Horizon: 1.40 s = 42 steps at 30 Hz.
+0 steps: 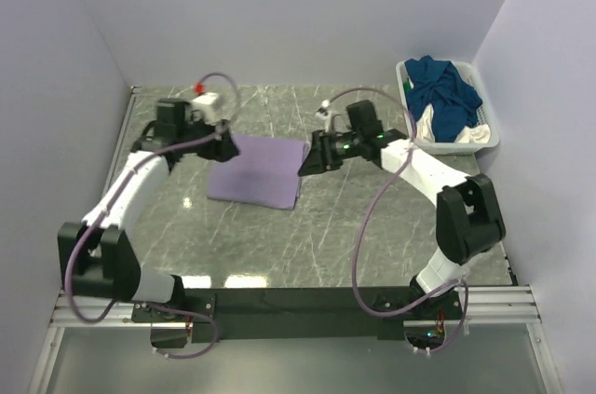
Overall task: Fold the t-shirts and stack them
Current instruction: Fold the tshirt, then neatly place the folded tshirt to the corner
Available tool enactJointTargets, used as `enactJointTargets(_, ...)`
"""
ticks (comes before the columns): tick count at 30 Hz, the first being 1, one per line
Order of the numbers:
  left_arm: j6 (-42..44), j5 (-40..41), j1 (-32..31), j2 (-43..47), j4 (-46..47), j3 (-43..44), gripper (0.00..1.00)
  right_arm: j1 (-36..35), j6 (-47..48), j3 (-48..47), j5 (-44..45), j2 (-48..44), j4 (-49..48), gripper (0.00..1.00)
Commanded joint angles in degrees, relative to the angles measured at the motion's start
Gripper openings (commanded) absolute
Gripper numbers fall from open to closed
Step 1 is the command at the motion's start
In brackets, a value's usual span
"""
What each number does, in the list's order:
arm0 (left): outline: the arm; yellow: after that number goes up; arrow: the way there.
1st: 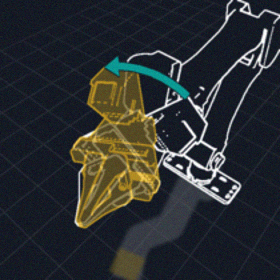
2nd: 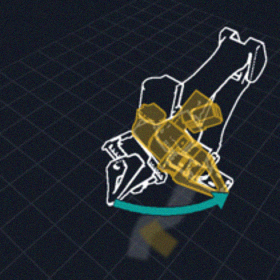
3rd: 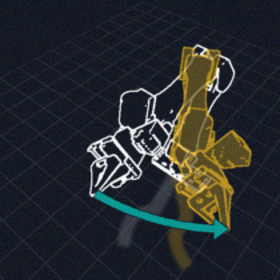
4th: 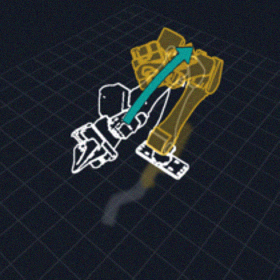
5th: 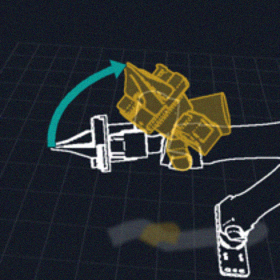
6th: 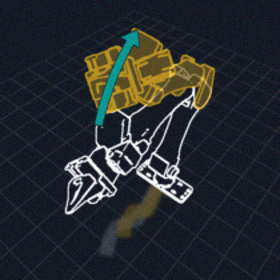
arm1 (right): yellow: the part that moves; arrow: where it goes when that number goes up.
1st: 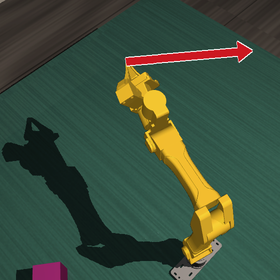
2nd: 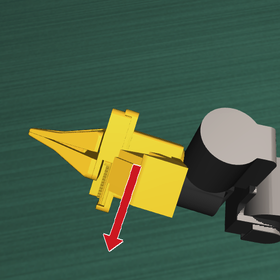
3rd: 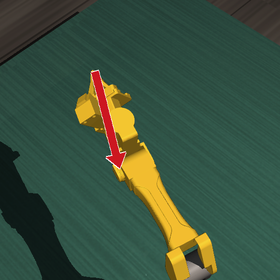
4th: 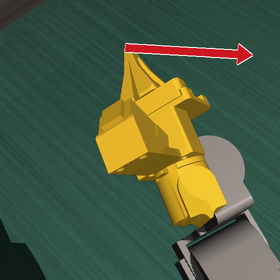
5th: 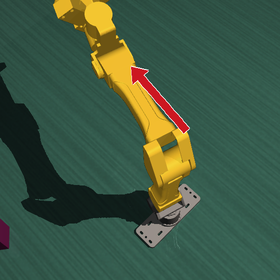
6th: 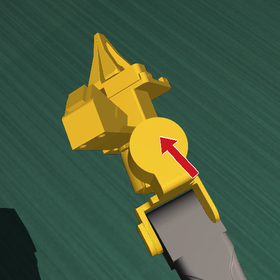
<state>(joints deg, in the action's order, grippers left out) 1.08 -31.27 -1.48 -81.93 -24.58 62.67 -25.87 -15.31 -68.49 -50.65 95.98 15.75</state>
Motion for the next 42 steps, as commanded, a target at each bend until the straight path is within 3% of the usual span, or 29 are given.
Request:
enactJointTargets(1, -6.7, 18.2, -11.2, 2.7, 0.6, 0.1, 0.66, 5.9, 8.1, -0.3, 7.8, -1.3, 8.7, 0.56)
enactJointTargets(5, -16.3, 30.1, -22.9, -1.5, 0.8, 0.2, 0.53, 9.7, 7.6, 0.9, 9.5, -3.8, 8.2, 0.64)
enactJointTargets(10, -21.2, 35.5, -30.0, -6.1, 2.9, -0.1, 0.55, 10.2, 7.4, 1.7, 10.5, -4.8, 7.9, 0.65)
enactJointTargets(19, -23.1, 37.0, -30.1, -19.5, 1.6, 3.9, 0.6, 11.3, 7.6, 1.7, 10.8, -3.7, 8.1, 0.66)
enactJointTargets(25, -23.6, 35.1, -23.7, -27.1, -0.7, 6.2, 0.6, 12.7, 8.0, 1.3, 10.8, -2.6, 8.9, 0.66)
enactJointTargets(31, -22.5, 34.1, -12.6, -30.3, -3.0, 8.8, 0.59, 14.0, 7.9, 1.2, 9.9, -1.4, 9.1, 0.66)
enactJointTargets(42, -24.9, 32.3, 4.5, -39.6, -7.5, 21.0, 0.58, 15.1, 8.3, -0.4, 9.3, 1.6, 9.9, 0.66)
